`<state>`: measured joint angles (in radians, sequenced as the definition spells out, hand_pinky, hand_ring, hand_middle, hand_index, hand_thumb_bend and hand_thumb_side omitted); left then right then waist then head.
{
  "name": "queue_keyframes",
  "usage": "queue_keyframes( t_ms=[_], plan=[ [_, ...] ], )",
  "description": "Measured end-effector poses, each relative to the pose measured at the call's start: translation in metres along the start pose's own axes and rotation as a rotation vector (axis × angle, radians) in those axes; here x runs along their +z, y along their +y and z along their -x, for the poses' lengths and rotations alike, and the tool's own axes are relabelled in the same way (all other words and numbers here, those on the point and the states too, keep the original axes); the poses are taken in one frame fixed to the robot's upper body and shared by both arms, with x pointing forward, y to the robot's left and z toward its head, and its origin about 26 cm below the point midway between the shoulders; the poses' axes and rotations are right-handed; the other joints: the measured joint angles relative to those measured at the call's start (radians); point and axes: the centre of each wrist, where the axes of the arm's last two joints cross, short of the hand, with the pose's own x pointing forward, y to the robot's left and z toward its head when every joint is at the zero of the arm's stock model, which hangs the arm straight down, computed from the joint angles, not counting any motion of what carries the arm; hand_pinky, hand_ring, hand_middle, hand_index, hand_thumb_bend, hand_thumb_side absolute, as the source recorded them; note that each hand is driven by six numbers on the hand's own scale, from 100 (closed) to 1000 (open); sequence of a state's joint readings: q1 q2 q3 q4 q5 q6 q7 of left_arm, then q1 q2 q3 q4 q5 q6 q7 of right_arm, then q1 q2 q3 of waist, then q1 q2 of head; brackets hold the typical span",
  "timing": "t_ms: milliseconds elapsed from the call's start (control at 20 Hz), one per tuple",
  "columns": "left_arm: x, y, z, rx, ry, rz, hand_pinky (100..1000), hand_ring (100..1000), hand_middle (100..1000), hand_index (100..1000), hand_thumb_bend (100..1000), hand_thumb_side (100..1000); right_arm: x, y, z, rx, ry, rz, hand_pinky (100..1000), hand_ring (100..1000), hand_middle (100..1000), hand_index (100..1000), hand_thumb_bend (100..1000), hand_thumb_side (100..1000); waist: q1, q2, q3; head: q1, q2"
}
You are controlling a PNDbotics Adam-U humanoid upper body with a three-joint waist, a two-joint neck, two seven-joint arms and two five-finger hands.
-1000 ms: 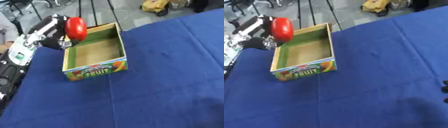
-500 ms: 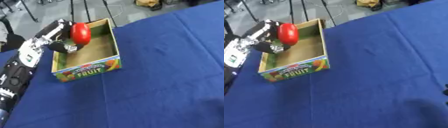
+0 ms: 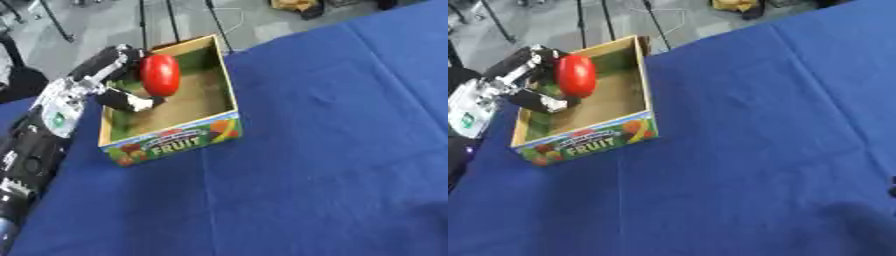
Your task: Pick up objects on the table and place them in the box.
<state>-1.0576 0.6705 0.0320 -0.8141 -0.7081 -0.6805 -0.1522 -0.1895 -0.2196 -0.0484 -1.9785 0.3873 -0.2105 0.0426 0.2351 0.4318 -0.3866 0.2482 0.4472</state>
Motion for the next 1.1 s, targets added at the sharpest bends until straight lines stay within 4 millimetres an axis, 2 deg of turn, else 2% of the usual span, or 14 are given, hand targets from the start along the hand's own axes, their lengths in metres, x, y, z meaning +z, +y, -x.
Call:
queue_keyframes(
  t_ms=[150, 250, 300, 350, 400, 500, 800, 1050, 1100],
  plan=[
    [0.0017, 0.0029, 0.0015, -0.043, 0.002, 0.022, 100, 339, 368, 520, 100, 386, -0.0003, 0.0016, -0.0006, 0.000, -0.001, -0.001, 500, 658, 582, 743, 154, 952, 0.000, 0.001, -0.001, 0.007, -0.001],
    [0.0030, 0.0052, 0.0026, -0.071, 0.007, 0.036, 162, 371, 384, 526, 100, 393, -0.0005, 0.0027, -0.0010, -0.001, -0.002, -0.002, 500, 659, 582, 743, 154, 952, 0.000, 0.004, -0.003, 0.010, -0.001],
    [0.0037, 0.0062, 0.0031, -0.085, 0.010, 0.042, 240, 403, 403, 534, 100, 402, -0.0005, 0.0027, -0.0010, -0.001, -0.002, -0.003, 500, 658, 582, 743, 156, 952, 0.000, 0.005, -0.005, 0.013, -0.002],
    [0.0038, 0.0064, 0.0032, -0.097, 0.012, 0.049, 251, 410, 407, 537, 100, 406, -0.0007, 0.0028, -0.0011, 0.000, -0.003, -0.003, 500, 658, 582, 743, 156, 952, 0.000, 0.006, -0.008, 0.015, -0.006],
    [0.0039, 0.0064, 0.0033, -0.108, 0.013, 0.057, 317, 444, 440, 562, 100, 424, -0.0011, 0.0028, -0.0012, 0.001, -0.004, -0.003, 499, 658, 582, 743, 157, 952, 0.000, 0.007, -0.009, 0.018, -0.009],
    [0.0040, 0.0062, 0.0034, -0.130, 0.015, 0.076, 391, 494, 494, 619, 100, 450, -0.0012, 0.0034, -0.0014, 0.002, -0.004, -0.002, 498, 658, 582, 743, 157, 951, 0.000, 0.009, -0.011, 0.023, -0.011],
    [0.0061, 0.0039, 0.0058, -0.189, 0.018, 0.133, 547, 689, 684, 789, 107, 498, -0.0014, 0.0054, -0.0022, -0.003, -0.005, -0.007, 496, 657, 582, 742, 159, 950, 0.000, 0.011, -0.011, 0.027, -0.014],
    [0.0072, 0.0024, 0.0069, -0.241, 0.025, 0.162, 642, 772, 780, 902, 266, 554, -0.0014, 0.0060, -0.0023, -0.004, -0.003, -0.010, 496, 657, 582, 742, 161, 949, 0.000, 0.011, -0.013, 0.031, -0.017],
    [0.0073, 0.0024, 0.0070, -0.251, 0.027, 0.163, 666, 794, 811, 934, 349, 599, -0.0014, 0.0063, -0.0024, -0.003, -0.002, -0.010, 495, 657, 581, 742, 161, 948, 0.000, 0.011, -0.013, 0.032, -0.017]
  ],
)
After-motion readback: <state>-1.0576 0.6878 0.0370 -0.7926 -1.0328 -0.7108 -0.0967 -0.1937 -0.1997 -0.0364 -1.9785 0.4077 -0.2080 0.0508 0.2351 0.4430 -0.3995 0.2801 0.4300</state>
